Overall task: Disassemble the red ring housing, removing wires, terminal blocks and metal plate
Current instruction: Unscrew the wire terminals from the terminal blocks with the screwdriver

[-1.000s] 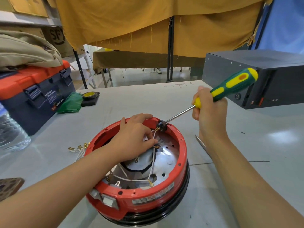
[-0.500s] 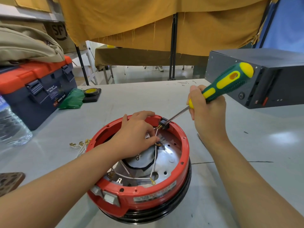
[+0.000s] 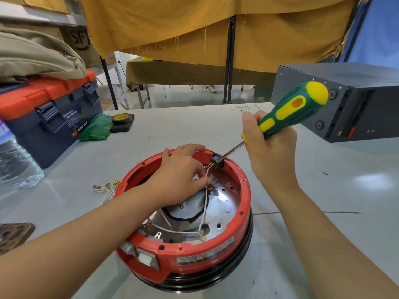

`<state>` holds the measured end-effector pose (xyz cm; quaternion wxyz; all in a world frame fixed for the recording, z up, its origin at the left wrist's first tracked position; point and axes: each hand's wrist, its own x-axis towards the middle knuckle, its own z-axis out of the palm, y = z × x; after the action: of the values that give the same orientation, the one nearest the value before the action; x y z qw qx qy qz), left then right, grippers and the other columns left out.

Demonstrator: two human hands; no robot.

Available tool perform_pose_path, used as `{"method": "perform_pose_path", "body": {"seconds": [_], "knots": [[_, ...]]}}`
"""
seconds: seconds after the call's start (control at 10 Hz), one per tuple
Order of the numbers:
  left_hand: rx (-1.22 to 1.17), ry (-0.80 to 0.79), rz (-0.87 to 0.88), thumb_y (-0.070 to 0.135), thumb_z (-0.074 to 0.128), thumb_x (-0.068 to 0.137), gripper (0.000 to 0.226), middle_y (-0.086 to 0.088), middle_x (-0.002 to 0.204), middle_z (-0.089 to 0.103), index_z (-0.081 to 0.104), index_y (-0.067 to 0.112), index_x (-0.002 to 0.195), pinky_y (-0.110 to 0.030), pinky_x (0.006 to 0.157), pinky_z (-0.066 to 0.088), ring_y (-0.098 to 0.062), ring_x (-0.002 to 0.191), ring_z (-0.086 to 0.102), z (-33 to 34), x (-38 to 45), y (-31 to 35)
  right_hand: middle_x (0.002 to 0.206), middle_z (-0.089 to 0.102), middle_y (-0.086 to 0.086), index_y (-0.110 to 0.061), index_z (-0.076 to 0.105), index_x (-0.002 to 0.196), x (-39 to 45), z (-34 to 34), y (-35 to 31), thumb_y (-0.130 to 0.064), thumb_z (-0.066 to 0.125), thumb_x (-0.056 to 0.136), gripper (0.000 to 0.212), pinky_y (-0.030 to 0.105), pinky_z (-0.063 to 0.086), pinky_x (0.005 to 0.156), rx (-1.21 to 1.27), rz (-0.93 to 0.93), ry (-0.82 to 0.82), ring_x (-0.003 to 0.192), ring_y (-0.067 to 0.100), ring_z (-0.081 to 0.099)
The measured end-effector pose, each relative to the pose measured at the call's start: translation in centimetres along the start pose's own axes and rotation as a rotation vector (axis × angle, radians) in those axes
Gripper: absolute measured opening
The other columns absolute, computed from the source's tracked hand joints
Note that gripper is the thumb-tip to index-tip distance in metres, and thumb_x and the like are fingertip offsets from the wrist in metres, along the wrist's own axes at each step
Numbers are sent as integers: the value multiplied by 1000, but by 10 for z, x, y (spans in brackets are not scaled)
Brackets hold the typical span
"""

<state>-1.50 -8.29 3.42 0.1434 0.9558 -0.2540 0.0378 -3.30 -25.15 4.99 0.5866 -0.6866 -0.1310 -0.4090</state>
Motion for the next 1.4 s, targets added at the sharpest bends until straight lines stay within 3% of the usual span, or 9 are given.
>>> {"method": "perform_pose_path", "body": {"seconds": [0.2,0.4,0.5,0.6,0.8,1.4], "knots": [[-2,2,0,41,61,87,19,10,150,29,69,26,79,-59,112,14,-14,139,23,0,0,0,48,44,-7,-18,46,55,7,-2,5,-31,52,87,36,21,37,48,66,141,38,46,9,43],[8,-1,-6,41,61,87,20,10,150,29,70,24,81,-58,112,15,-15,139,23,0,0,0,45,43,-10,-14,44,59,15,-11,17,-20,52,91,33,15,29,37,218,388,163,37,5,36],[12,1,-4,42,60,87,22,10,150,29,71,23,83,-58,112,15,-15,138,25,0,0,1,41,44,-9,-15,47,55,8,-2,23,-19,54,91,37,18,30,39,160,437,99,35,5,37],[8,-2,-2,42,60,88,22,11,150,29,71,24,83,-57,113,15,-14,138,25,0,0,1,43,47,-9,-20,49,52,3,7,21,-22,56,88,37,17,33,41,139,403,58,38,5,40],[10,-3,-4,41,60,88,21,10,150,29,71,24,83,-57,112,15,-15,138,24,0,0,1,46,45,-8,-16,46,54,14,-11,10,-25,54,83,31,16,29,37,266,337,193,36,6,37],[9,-7,-4,41,60,88,20,10,150,29,70,24,82,-57,113,15,-15,139,23,-1,0,1,47,46,-8,-18,47,55,9,-4,7,-32,52,85,33,15,35,45,88,189,90,42,6,44]]}}
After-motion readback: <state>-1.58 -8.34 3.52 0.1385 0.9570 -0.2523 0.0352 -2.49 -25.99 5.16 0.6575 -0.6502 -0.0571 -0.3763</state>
